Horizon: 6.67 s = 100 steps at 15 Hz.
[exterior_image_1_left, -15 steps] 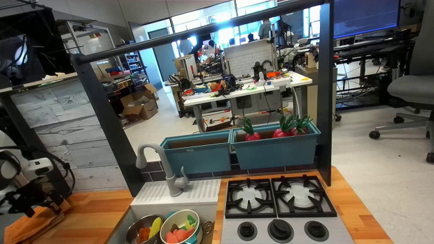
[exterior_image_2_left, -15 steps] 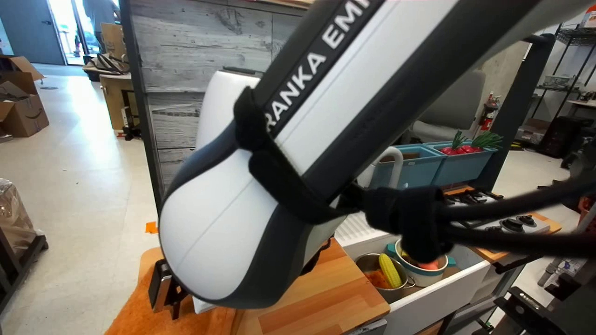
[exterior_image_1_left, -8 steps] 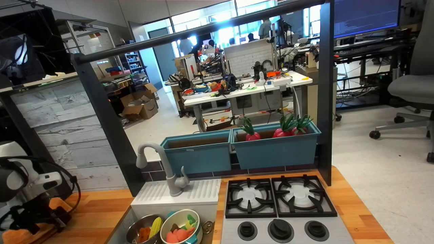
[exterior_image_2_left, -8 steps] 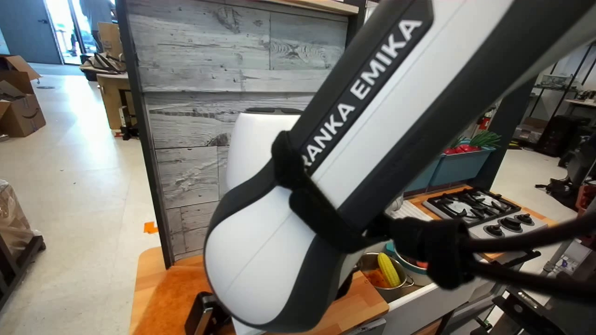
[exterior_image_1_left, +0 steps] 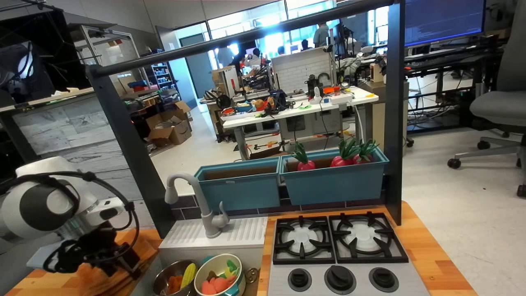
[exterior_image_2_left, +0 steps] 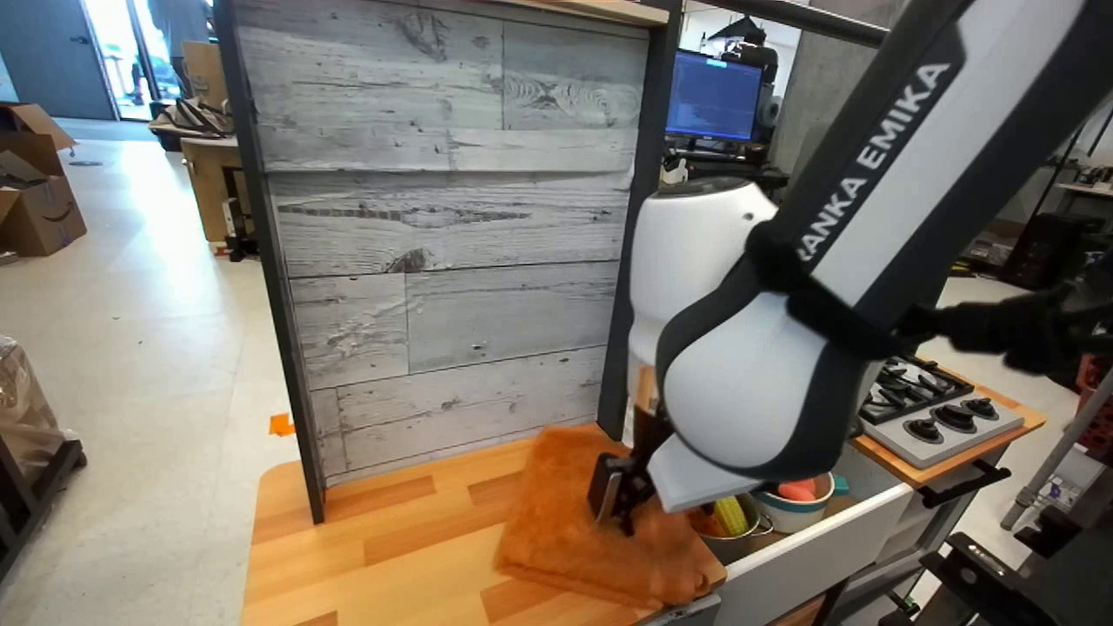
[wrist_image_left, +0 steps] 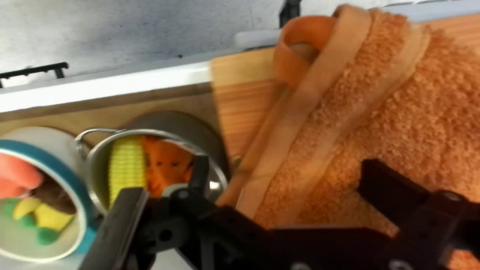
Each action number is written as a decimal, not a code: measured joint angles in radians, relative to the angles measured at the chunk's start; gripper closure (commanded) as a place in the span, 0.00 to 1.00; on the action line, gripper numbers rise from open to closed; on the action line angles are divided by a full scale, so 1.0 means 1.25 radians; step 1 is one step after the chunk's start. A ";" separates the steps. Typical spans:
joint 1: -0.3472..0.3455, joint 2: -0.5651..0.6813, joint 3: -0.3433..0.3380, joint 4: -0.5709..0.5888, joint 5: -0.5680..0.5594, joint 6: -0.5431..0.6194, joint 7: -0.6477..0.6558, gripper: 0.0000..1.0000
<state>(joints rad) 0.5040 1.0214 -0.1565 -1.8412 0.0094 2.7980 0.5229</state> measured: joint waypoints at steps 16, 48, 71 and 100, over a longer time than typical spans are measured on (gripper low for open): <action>0.000 -0.197 0.051 -0.176 0.002 0.073 -0.003 0.00; 0.011 0.201 0.106 0.391 0.031 -0.178 0.064 0.00; 0.145 0.282 0.084 0.560 -0.028 -0.243 0.093 0.00; 0.168 0.226 0.056 0.462 -0.045 -0.272 0.184 0.00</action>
<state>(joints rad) 0.7134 1.3042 -0.0869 -1.2642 -0.0470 2.4584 0.7528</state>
